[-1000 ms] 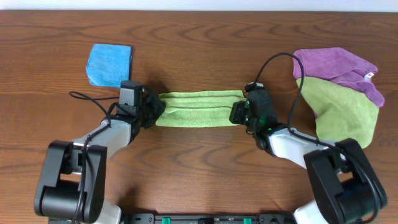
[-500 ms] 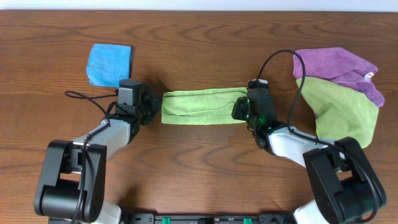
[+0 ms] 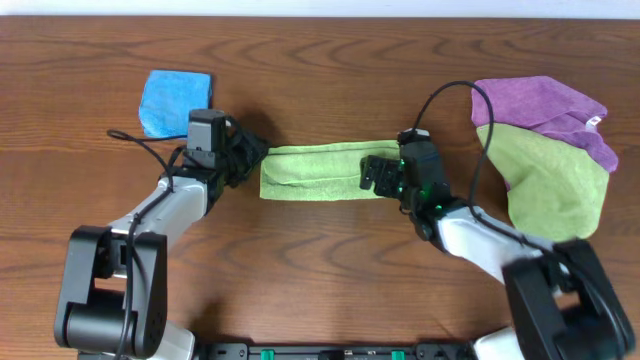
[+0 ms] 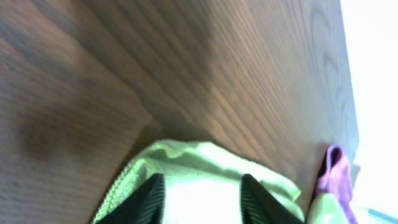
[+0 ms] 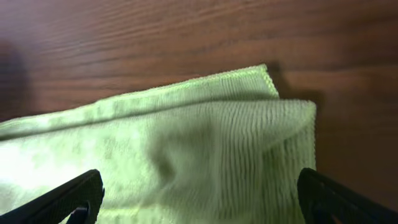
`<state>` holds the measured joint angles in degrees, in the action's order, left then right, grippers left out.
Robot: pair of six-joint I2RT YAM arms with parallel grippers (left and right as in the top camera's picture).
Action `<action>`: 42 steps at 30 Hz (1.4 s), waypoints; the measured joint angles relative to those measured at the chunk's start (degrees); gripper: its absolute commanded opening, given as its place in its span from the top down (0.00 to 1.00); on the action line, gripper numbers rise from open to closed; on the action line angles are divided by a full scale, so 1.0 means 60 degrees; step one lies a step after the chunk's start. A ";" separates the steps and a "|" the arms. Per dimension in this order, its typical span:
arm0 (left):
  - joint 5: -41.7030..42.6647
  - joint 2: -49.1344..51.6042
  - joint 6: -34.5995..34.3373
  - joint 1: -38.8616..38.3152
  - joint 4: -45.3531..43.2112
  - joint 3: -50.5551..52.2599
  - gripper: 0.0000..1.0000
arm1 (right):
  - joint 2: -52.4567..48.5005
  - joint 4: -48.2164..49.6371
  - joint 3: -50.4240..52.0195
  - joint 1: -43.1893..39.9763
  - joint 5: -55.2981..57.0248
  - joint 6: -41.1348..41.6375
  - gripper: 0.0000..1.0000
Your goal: Fold the cloth
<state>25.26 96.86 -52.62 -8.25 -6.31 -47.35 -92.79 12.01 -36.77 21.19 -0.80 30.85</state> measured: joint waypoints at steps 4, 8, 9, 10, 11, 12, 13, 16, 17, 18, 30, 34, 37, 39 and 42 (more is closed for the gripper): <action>0.0375 -0.0004 0.0066 -0.0040 0.0426 -0.0222 0.48 | 0.1206 -0.1155 -0.0029 -0.0047 -0.0117 0.0302 0.01; 0.0419 -0.0011 0.0069 -0.0302 0.0554 -0.0226 0.50 | 0.2091 -0.2248 -0.0044 -0.0193 -0.0138 0.0539 0.01; 0.0277 -0.0011 0.0073 -0.0448 0.0554 -0.0226 0.52 | 0.2218 -0.2459 -0.0044 -0.0219 -0.0131 0.0579 0.01; 0.0171 -0.0011 0.0080 -0.0576 0.0557 -0.0226 0.55 | 0.2302 -0.2637 -0.0044 -0.0259 -0.0142 0.0608 0.01; -0.0040 -0.0011 0.0102 -0.0790 0.0557 -0.0226 0.58 | 0.2342 -0.2769 -0.0044 -0.0302 -0.0138 0.0648 0.01; -0.0175 -0.0011 0.0102 -0.0947 0.0554 -0.0226 0.61 | 0.2353 -0.2911 -0.0044 -0.0346 -0.0138 0.0692 0.01; -0.0317 -0.0007 0.0084 -0.1086 0.0557 -0.0226 0.63 | 0.2353 -0.3027 -0.0044 -0.0390 -0.0142 0.0750 0.01; -0.0729 0.0131 0.0091 -0.1519 0.0554 -0.0233 0.73 | 0.2353 -0.3435 -0.0044 -0.0561 -0.0135 0.0976 0.01; -0.0820 0.0240 0.0106 -0.1614 0.0546 -0.0237 0.76 | 0.2353 -0.3504 -0.0044 -0.0586 -0.0138 0.1038 0.01; -0.0907 0.0404 0.0164 -0.1676 0.0539 -0.0240 0.79 | 0.2353 -0.3577 -0.0044 -0.0648 -0.0135 0.1086 0.01; -0.1169 0.1381 0.0160 -0.1698 0.0408 -0.0401 0.89 | 0.2204 -0.3843 -0.0044 -0.0871 -0.0146 0.1268 0.01; -0.1158 0.1395 0.0160 -0.1698 0.0441 -0.0419 0.89 | 0.1588 -0.3224 -0.0044 -0.0871 -0.0149 0.1290 0.01; -0.1137 0.1399 0.0164 -0.1698 0.0576 -0.0474 0.89 | 0.0845 -0.2619 -0.0040 -0.0871 -0.0168 0.1300 0.01; -0.1137 0.1406 0.0164 -0.1698 0.0739 -0.0532 0.89 | 0.0554 -0.2386 -0.0040 -0.0871 -0.0189 0.1362 0.01; -0.1137 0.1413 0.0164 -0.1698 0.0980 -0.0623 0.89 | 0.0313 -0.2047 -0.0036 -0.0871 -0.0193 0.1475 0.01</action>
<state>18.44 105.34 -51.64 -18.44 -0.43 -51.09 -90.91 -0.27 -36.99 15.97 -1.96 39.70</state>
